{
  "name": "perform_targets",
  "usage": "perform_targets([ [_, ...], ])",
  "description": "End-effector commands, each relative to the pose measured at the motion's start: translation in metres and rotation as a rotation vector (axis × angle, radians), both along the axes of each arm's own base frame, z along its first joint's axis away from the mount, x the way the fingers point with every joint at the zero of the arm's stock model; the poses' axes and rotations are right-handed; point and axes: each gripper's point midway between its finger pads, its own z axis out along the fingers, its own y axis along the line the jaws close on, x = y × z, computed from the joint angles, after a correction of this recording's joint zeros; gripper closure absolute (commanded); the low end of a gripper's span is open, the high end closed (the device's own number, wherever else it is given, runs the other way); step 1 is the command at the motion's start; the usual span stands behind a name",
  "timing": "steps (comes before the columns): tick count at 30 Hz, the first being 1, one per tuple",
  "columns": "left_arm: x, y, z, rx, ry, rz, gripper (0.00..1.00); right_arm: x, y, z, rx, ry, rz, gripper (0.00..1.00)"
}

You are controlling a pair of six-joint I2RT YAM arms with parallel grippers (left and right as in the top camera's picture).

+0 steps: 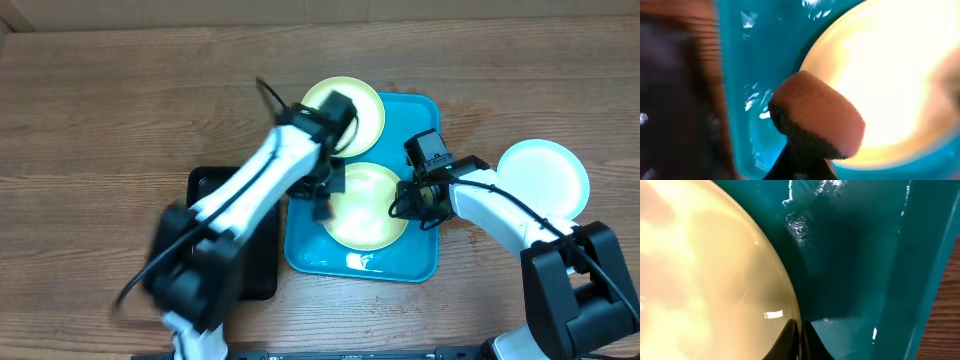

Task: Clean dirty plates on tray and stack at the side
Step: 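Return the sponge to the black tray with the left gripper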

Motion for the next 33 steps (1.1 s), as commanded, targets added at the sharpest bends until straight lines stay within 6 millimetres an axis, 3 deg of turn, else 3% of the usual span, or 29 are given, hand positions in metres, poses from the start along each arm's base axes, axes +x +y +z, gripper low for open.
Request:
perform_targets([
  [1,0.005,0.035,0.082,-0.053,-0.196,0.062,0.96,0.0,-0.014,-0.004,-0.063,-0.004,-0.004,0.96],
  [5,-0.001,0.104,0.106,0.095,-0.243,0.177,0.96,-0.001,-0.012,-0.004,-0.055,0.0,-0.003,0.96],
  [8,-0.011,0.141,0.094,0.169,-0.178,0.254,0.96,-0.003,-0.006,-0.004,-0.02,0.012,0.003,0.96],
  [12,-0.027,0.158,0.041,0.162,-0.066,0.321,0.96,-0.006,0.003,-0.003,0.035,0.029,0.013,0.96],
  [15,-0.036,0.16,0.001,0.133,-0.035,0.339,0.96,-0.006,0.005,-0.002,0.045,0.029,0.015,0.96],
  [20,-0.046,0.162,-0.034,0.135,-0.03,0.341,0.96,-0.003,0.006,-0.002,0.05,0.016,0.015,0.96],
  [22,-0.046,0.161,-0.033,0.129,-0.028,0.339,0.92,-0.001,0.007,-0.001,0.053,0.01,0.014,0.96],
  [26,-0.039,0.158,-0.014,0.106,-0.038,0.337,0.55,0.003,0.009,0.01,0.058,0.003,0.016,0.96],
  [33,-0.019,0.167,0.055,0.053,-0.124,0.361,0.39,0.028,0.013,0.076,-0.039,-0.147,0.053,0.96],
])
